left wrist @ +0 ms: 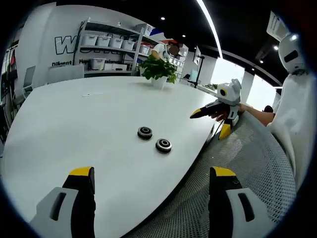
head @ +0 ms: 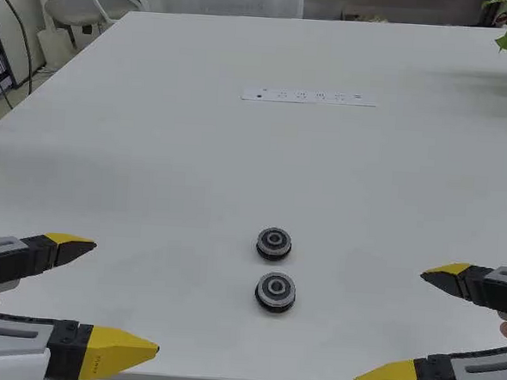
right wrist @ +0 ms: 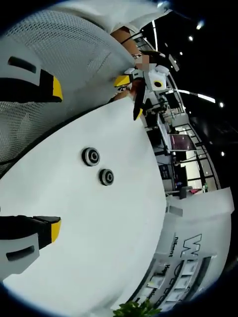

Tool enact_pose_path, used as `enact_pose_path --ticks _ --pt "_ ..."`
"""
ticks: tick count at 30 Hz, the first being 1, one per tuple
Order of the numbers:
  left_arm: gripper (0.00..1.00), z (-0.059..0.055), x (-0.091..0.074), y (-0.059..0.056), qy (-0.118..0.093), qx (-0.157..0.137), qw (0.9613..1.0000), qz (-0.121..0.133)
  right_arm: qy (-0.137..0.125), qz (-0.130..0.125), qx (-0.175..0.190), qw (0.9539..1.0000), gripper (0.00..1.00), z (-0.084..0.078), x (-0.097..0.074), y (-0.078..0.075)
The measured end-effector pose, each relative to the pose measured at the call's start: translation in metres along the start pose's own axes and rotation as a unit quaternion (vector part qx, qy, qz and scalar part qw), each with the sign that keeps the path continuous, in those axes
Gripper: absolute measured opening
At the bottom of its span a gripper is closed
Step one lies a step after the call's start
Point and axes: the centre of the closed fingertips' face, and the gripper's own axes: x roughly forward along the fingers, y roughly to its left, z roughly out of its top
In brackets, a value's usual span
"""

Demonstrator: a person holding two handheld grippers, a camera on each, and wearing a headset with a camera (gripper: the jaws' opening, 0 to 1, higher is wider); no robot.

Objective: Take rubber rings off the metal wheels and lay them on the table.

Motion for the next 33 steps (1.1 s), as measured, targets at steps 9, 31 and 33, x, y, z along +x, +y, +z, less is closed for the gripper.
enact_pose_path --ticks 9,31,33 --pt "0.95 -0.0012 0.0003 0.0000 0.004 0.001 1.0000 0.000 0.001 0.001 -0.001 1.0000 0.94 -0.0001 0.0001 0.0004" --pt "0.95 -0.0028 0.0004 -0.0011 0.008 0.002 1.0000 -0.002 0.008 0.004 -0.004 1.0000 0.94 -0.0029 0.0009 0.0014" --pt "0.95 -0.0034 0.0006 -0.0012 0.010 0.002 0.9999 -0.003 0.008 0.004 -0.004 1.0000 0.94 -0.0030 0.0009 0.0015"
